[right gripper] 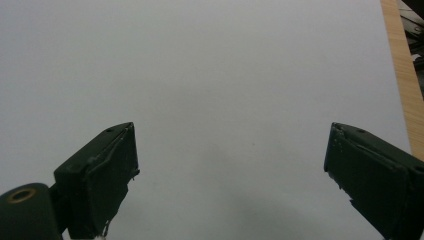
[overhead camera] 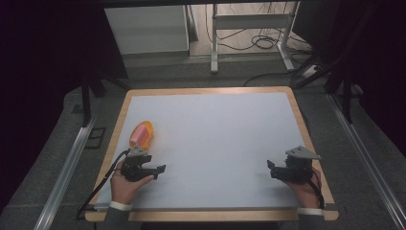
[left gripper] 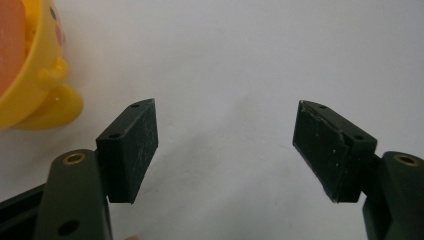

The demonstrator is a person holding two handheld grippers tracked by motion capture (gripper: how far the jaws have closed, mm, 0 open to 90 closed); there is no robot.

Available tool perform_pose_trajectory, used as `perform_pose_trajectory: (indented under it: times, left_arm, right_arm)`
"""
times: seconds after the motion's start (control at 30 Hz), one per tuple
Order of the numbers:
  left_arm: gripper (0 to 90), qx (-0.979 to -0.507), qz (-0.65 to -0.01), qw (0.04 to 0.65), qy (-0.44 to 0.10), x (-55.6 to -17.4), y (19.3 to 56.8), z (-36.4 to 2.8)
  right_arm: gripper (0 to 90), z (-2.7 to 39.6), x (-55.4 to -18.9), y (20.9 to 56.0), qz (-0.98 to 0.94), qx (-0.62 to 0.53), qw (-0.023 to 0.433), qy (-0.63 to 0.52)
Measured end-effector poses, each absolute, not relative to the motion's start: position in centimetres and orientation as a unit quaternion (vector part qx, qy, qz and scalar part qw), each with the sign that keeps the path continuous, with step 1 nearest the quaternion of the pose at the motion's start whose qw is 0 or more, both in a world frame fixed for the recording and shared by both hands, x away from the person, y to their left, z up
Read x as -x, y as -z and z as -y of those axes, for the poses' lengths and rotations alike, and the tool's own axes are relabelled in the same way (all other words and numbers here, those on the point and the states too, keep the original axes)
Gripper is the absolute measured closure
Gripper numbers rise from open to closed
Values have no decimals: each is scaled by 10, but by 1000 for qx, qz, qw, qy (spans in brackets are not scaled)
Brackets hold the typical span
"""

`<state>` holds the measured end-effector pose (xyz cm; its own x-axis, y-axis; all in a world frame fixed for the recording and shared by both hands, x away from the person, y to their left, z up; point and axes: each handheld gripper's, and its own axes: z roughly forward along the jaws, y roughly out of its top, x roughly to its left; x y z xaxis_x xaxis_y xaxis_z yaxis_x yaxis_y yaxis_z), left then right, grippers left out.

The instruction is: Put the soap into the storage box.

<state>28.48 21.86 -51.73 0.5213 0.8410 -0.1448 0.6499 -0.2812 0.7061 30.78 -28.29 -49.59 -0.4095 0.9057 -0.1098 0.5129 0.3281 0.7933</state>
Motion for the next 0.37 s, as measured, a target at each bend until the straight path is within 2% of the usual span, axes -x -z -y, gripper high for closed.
perform_pose_trajectory:
  times: [0.37]
  left_arm:
    - [255, -782, -481, 373, -133, -285, 517, -221]
  right_arm:
    - [68, 278, -309, 494, -764, -457, 284, -356]
